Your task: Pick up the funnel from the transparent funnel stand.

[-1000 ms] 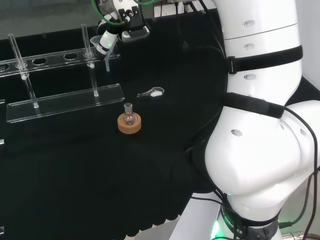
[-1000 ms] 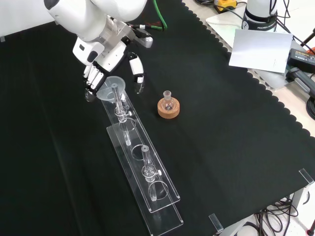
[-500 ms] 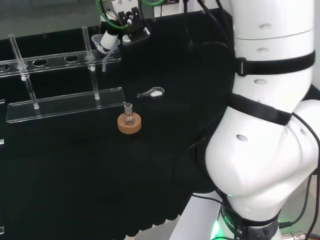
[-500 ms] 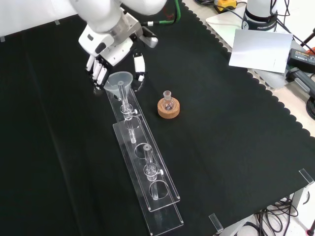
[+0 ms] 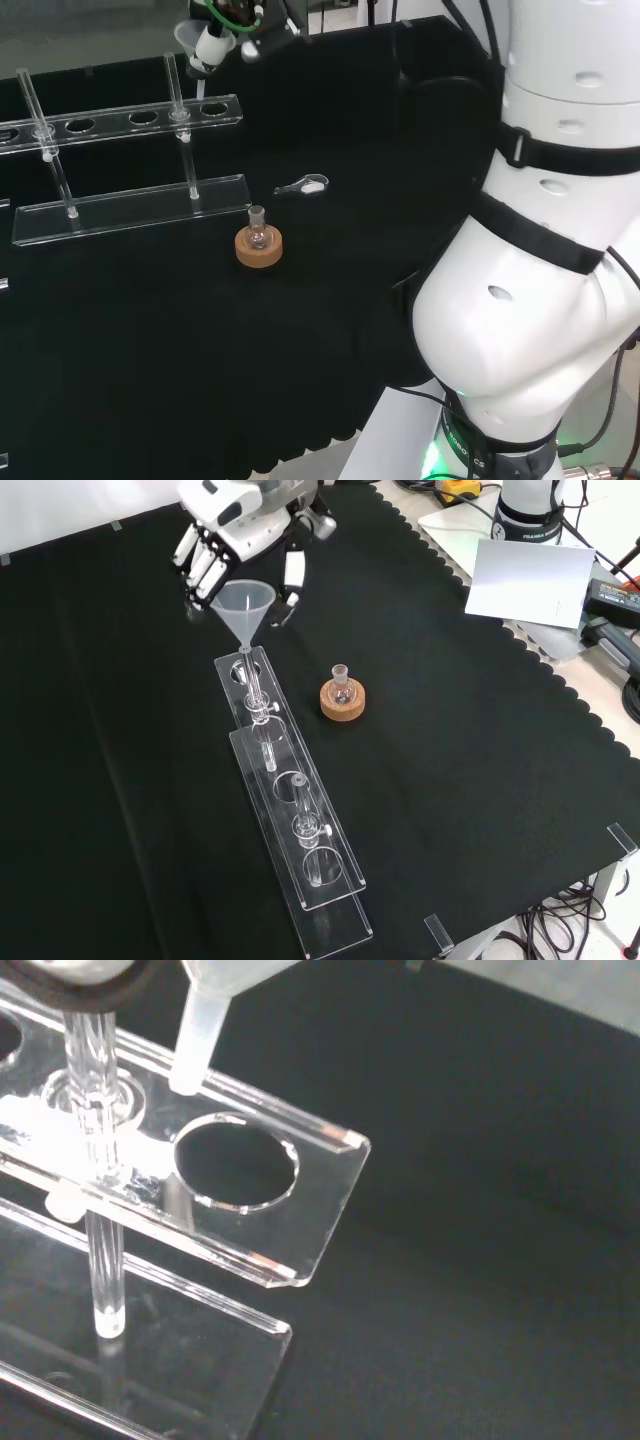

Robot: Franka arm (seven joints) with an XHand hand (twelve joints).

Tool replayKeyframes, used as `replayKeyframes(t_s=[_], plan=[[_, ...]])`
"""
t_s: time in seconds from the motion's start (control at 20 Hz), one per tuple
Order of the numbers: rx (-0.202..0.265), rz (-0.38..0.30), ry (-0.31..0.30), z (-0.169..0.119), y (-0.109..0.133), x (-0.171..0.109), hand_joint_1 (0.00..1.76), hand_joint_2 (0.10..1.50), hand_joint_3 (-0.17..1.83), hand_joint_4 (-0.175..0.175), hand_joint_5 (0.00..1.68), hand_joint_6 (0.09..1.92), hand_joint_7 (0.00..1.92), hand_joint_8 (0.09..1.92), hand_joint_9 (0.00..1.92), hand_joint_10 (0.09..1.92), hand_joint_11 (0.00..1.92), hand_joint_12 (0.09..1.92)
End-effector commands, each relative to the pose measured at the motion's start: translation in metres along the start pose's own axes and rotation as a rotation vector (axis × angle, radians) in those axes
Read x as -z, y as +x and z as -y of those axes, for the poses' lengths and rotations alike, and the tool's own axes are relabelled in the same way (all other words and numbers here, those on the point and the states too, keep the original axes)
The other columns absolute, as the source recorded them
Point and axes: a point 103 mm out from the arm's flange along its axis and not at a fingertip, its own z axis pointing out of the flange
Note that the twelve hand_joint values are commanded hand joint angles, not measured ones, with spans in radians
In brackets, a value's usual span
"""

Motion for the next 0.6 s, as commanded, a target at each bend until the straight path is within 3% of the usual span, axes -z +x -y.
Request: replayKeyframes(t_s=[0.05, 0.25, 0.6], plan=[[-0.031, 0.047, 0.007, 0.038, 0.003, 0.019, 0.75, 0.69, 0.52, -0.050, 0.53, 0.38, 0.65, 0.72, 0.95, 0.51, 0.60, 1.25], [-0.049, 0.057, 0.009, 0.064, 0.007, 0.025, 0.74, 0.69, 0.53, -0.050, 0.51, 0.43, 0.64, 0.72, 0.96, 0.51, 0.60, 1.25], [-0.083, 0.109, 0.086, 0.108, 0.020, 0.009, 0.73, 0.69, 0.53, -0.051, 0.48, 0.44, 0.62, 0.72, 0.96, 0.51, 0.60, 1.25]])
